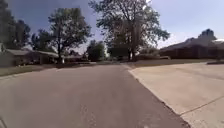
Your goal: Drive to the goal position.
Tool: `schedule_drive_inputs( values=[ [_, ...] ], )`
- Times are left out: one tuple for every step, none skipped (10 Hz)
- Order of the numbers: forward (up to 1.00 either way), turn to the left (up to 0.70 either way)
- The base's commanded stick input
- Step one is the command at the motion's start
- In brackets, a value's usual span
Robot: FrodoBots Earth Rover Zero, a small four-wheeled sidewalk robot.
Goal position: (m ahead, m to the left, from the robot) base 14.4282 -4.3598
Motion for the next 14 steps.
schedule_drive_inputs(
  values=[
    [0.7,0.35],
    [0.7,0.35],
    [0.7,0.18],
    [0.7,0.0],
    [0.7,0.0],
    [0.7,0.0],
    [0.7,0.0],
    [0.7,0.0],
    [0.7,0.0],
    [0.7,0.0],
    [0.7,0.0],
    [0.7,0.0],
    [0.7,0.0],
    [0.7,0.0]
  ],
)
